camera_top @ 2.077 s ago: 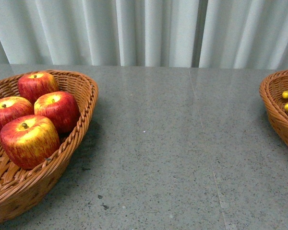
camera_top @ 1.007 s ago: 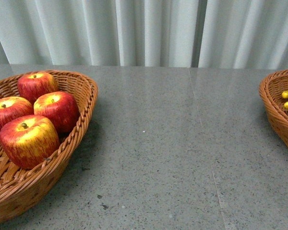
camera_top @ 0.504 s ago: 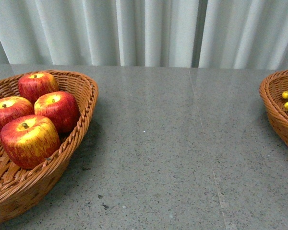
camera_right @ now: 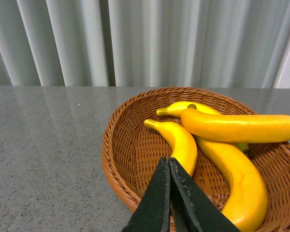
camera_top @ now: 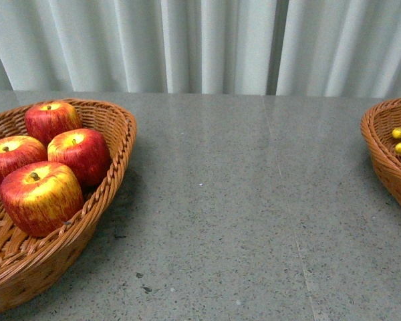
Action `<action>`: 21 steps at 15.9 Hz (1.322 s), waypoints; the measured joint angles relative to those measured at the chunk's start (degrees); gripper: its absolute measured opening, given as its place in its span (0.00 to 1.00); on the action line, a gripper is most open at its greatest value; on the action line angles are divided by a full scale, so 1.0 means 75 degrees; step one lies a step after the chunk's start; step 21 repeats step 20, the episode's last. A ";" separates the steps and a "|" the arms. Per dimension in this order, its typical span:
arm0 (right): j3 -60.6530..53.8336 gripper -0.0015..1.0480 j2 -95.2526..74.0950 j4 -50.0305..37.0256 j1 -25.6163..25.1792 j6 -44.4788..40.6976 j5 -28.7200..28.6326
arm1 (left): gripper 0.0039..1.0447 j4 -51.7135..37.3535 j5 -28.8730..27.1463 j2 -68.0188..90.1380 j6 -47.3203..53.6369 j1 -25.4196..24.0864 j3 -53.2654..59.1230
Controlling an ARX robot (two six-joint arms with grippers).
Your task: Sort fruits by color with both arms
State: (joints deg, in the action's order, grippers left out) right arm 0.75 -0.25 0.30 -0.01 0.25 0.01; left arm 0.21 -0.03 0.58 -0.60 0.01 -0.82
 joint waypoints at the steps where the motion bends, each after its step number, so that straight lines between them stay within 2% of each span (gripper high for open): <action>1: 0.0000 0.02 0.0000 0.0003 0.0000 0.0000 0.0000 | 0.94 0.0000 0.0003 0.0000 0.0000 0.0000 0.0000; 4: 0.0000 0.02 0.0000 0.0000 0.0000 0.0000 0.0000 | 0.94 0.0000 0.0003 0.0000 0.0000 0.0000 0.0000; 11: 0.0000 0.88 0.0000 0.0000 0.0000 -0.0012 0.0000 | 0.94 0.0000 0.0003 0.0000 0.0000 0.0000 0.0000; 12: 0.0000 0.95 0.0000 0.0000 0.0000 -0.0009 0.0000 | 0.94 0.0000 0.0003 0.0000 0.0000 0.0000 0.0000; 13: 0.0000 0.93 0.0000 0.0000 0.0000 -0.0012 0.0000 | 0.94 0.0000 0.0003 0.0000 0.0000 0.0000 0.0000; 21: 0.0000 0.94 0.0000 0.0000 0.0000 -0.0012 0.0000 | 0.94 0.0000 0.0003 0.0000 0.0000 0.0000 0.0000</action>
